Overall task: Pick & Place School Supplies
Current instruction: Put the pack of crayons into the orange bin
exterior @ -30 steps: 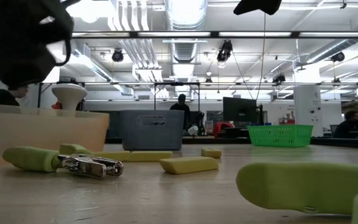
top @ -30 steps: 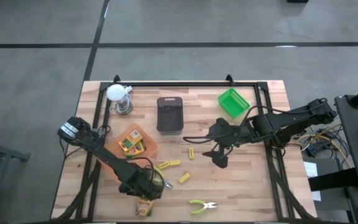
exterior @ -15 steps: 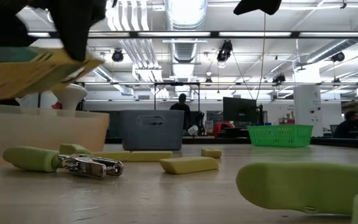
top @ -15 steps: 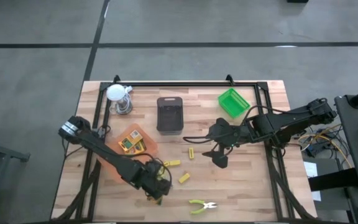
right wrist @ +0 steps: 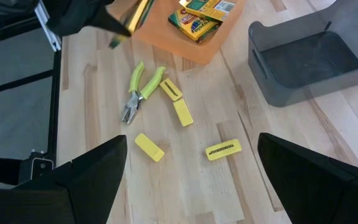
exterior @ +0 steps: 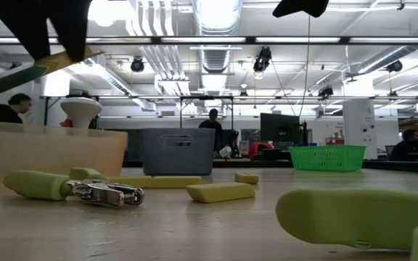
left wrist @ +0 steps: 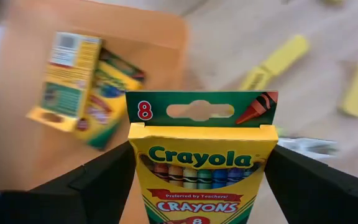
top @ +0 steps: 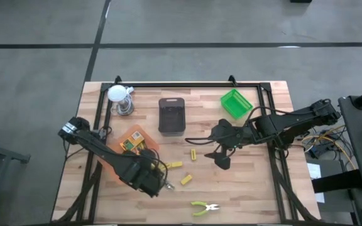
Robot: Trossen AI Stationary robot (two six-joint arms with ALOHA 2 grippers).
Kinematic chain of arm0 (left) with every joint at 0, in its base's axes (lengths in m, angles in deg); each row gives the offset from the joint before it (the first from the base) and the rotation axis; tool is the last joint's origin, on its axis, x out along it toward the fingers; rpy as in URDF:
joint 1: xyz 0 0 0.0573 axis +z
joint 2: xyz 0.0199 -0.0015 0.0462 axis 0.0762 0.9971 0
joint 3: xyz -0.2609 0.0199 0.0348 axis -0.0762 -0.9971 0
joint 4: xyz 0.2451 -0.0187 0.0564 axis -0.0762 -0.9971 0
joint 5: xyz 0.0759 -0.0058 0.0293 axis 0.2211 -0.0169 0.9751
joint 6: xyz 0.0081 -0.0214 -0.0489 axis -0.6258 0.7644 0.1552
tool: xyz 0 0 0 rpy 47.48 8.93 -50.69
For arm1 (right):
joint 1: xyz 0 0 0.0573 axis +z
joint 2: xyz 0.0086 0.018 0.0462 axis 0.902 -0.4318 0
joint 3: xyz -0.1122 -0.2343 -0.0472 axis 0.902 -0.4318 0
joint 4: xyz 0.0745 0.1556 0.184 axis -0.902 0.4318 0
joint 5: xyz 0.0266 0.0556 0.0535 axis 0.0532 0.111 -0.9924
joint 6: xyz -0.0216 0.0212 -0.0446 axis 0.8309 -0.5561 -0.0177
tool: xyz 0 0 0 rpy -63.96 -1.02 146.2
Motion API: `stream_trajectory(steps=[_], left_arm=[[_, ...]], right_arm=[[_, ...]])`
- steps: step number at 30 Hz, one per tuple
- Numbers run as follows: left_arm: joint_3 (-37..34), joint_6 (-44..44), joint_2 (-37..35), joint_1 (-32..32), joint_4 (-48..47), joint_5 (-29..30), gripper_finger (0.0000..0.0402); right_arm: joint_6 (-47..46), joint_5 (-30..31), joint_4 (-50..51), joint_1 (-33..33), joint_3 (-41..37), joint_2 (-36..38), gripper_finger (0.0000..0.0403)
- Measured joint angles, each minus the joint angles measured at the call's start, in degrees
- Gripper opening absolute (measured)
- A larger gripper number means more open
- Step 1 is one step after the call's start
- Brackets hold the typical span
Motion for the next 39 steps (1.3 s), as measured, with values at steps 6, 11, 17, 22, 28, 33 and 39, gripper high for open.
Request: stream_trajectory(steps=[6,11,17,22,28,33,39], left_arm=[[0.0,-2.6,0.0,0.0,-8.9,0.0,0.0339],[-1.4,-8.6,-0.8,0.1,-8.9,-0.3,0.0337],[-5.1,-8.9,-1.7,0.8,-8.6,0.0,0.0336],[-8.1,-8.8,-2.0,1.0,-8.6,0.1,0.0336],[-11.8,-9.3,-2.1,1.8,-8.7,1.0,0.0336],[-14.4,-10.0,-2.1,1.9,-7.9,0.8,0.0340],[-15.7,-10.1,-2.1,1.9,-6.6,0.6,0.0341]], right_arm=[[0.0,0.0,0.0,0.0,0.0,0.0,0.0354],[0.0,0.0,0.0,0.0,0.0,0.0,0.0354],[0.0,0.0,0.0,0.0,0.0,0.0,0.0354],[0.0,0.0,0.0,0.0,0.0,0.0,0.0354],[0.0,0.0,0.0,0.0,0.0,0.0,0.0354],[0.0,0.0,0.0,0.0,0.0,0.0,0.0354],[0.0,0.0,0.0,0.0,0.0,0.0,0.0354]])
